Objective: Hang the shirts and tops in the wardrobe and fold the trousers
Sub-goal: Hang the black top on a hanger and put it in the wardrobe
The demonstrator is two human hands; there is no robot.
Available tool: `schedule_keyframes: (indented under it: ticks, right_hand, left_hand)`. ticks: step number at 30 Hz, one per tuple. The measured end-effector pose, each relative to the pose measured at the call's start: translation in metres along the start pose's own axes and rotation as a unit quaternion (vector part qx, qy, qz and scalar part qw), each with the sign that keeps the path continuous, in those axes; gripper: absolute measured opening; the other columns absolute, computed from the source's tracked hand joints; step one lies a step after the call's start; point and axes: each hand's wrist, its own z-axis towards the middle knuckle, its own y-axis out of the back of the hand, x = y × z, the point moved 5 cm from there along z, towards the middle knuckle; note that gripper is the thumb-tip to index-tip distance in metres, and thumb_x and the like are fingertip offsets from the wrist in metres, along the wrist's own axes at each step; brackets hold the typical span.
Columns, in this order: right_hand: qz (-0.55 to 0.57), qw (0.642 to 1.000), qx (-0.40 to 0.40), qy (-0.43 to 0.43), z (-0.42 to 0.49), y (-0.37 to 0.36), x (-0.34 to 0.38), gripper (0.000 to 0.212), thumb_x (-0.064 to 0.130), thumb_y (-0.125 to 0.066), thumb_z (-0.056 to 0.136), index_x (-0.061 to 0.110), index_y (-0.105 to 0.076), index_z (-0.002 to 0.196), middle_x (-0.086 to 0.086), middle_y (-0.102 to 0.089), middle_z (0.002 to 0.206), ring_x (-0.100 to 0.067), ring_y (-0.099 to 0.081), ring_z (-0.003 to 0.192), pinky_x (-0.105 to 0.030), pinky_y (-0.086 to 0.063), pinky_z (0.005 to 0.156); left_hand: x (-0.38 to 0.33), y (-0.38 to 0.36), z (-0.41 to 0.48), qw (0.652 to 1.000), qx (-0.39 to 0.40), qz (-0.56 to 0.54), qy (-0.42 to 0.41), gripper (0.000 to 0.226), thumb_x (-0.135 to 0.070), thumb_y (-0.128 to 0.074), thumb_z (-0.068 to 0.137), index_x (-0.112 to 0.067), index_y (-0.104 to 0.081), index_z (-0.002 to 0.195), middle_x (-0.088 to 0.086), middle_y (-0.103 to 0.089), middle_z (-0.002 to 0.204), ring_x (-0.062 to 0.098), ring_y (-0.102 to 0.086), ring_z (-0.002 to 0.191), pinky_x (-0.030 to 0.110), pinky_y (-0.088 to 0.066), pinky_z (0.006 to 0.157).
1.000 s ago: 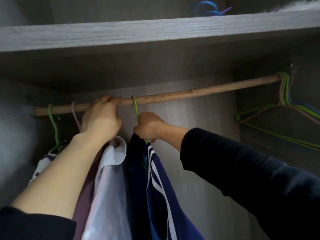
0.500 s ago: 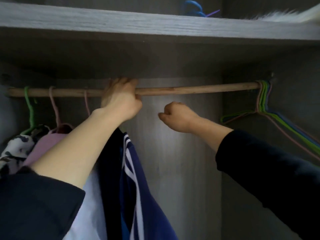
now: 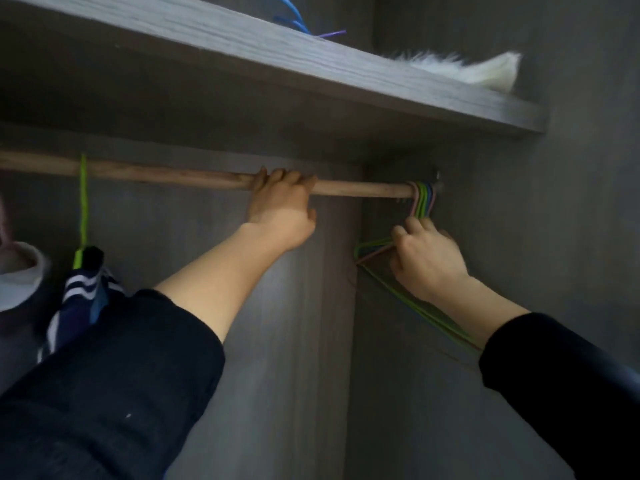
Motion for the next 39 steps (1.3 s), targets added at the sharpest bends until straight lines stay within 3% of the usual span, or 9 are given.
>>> schedule_keyframes:
  ticks: [6,10,14,18,23,27,30,33,39]
  right_hand:
    - [-0.136,0.990,0.032,0.016,0.005,-0.019,-0.025,0.044,0.020,-0.052,0.090,0.008,-0.049,0.133,-0.012,-0.045,0.135,-0.030,-0.036,0.126,-0.038,-0.038,0.093]
    - [-0.145,0.988,0.041,0.033,0.010,-0.023,-0.022,0.045,0.020,-0.056,0.089,0.011,-0.052,0.133,-0.011,-0.049,0.135,-0.028,-0.040,0.124,-0.038,-0.039,0.091]
    - [0.011,0.998,0.041,-0.051,0.014,-0.013,-0.026,0.020,0.021,-0.056,0.091,0.009,-0.059,0.106,-0.012,-0.064,0.107,-0.033,-0.061,0.098,-0.033,-0.040,0.066]
    - [0.171,0.978,0.009,-0.115,0.021,-0.003,-0.027,0.012,0.023,-0.055,0.093,0.012,-0.054,0.097,-0.008,-0.054,0.085,-0.029,-0.048,0.072,-0.031,-0.036,0.062]
    - [0.346,0.919,0.020,-0.189,0.025,-0.002,-0.015,0.017,0.033,-0.061,0.088,0.016,-0.060,0.087,-0.004,-0.058,0.082,-0.026,-0.054,0.077,-0.029,-0.040,0.065]
    - [0.335,0.922,0.029,-0.190,-0.001,0.002,0.001,0.021,0.032,-0.053,0.092,0.017,-0.060,0.079,-0.008,-0.057,0.081,-0.027,-0.050,0.075,-0.028,-0.035,0.065]
    - [0.340,0.918,0.038,-0.203,-0.030,0.002,0.006,0.028,0.028,-0.052,0.093,0.017,-0.050,0.067,-0.005,-0.053,0.072,-0.027,-0.049,0.071,-0.028,-0.033,0.061]
    - [0.327,0.917,0.061,-0.219,-0.069,0.004,0.006,0.036,0.027,-0.052,0.094,0.021,-0.044,0.059,0.001,-0.047,0.063,-0.026,-0.048,0.066,-0.030,-0.031,0.051]
    - [0.359,0.887,0.108,-0.269,-0.166,0.030,-0.016,0.029,0.021,-0.055,0.094,0.019,-0.056,0.066,0.002,-0.053,0.054,-0.016,-0.053,0.047,-0.022,-0.042,0.047]
  left_hand:
    - [0.006,-0.015,0.000,0.994,-0.104,-0.031,-0.031,0.050,-0.022,-0.042,0.084,-0.013,-0.057,0.130,0.014,-0.061,0.119,0.037,-0.050,0.112,0.047,-0.019,0.110]
    - [0.007,-0.019,0.002,0.988,-0.142,-0.048,-0.026,0.042,-0.017,-0.047,0.082,-0.010,-0.066,0.119,0.017,-0.066,0.106,0.040,-0.056,0.098,0.051,-0.027,0.105]
    - [0.007,-0.020,0.002,0.986,-0.161,-0.043,-0.032,0.043,-0.016,-0.048,0.080,-0.009,-0.066,0.118,0.017,-0.066,0.105,0.040,-0.055,0.098,0.051,-0.030,0.103]
    - [0.007,-0.022,0.002,0.985,-0.165,-0.035,-0.040,0.044,-0.015,-0.049,0.077,-0.009,-0.066,0.117,0.016,-0.066,0.104,0.039,-0.055,0.095,0.051,-0.032,0.101]
    - [0.007,-0.022,0.001,0.986,-0.153,-0.045,-0.043,0.049,-0.019,-0.044,0.076,-0.010,-0.063,0.121,0.015,-0.064,0.109,0.037,-0.054,0.102,0.048,-0.026,0.106]
    - [0.005,-0.021,-0.004,0.989,-0.129,-0.053,-0.049,0.056,-0.022,-0.042,0.076,-0.007,-0.057,0.128,0.017,-0.058,0.123,0.037,-0.046,0.120,0.048,-0.021,0.110]
    - [0.000,-0.027,-0.016,0.993,-0.084,-0.074,-0.025,0.064,-0.021,-0.052,0.082,-0.008,-0.038,0.143,0.015,-0.035,0.149,0.034,-0.020,0.142,0.045,-0.006,0.117]
    - [-0.022,-0.038,-0.039,0.990,-0.031,-0.139,0.000,0.073,-0.027,-0.053,0.087,-0.011,-0.020,0.150,0.009,-0.008,0.160,0.028,-0.001,0.147,0.042,-0.004,0.118]
    - [-0.104,-0.066,-0.116,0.939,0.049,-0.340,-0.019,0.064,-0.022,-0.049,0.093,-0.015,-0.021,0.150,0.008,-0.016,0.158,0.027,-0.014,0.145,0.038,-0.015,0.117]
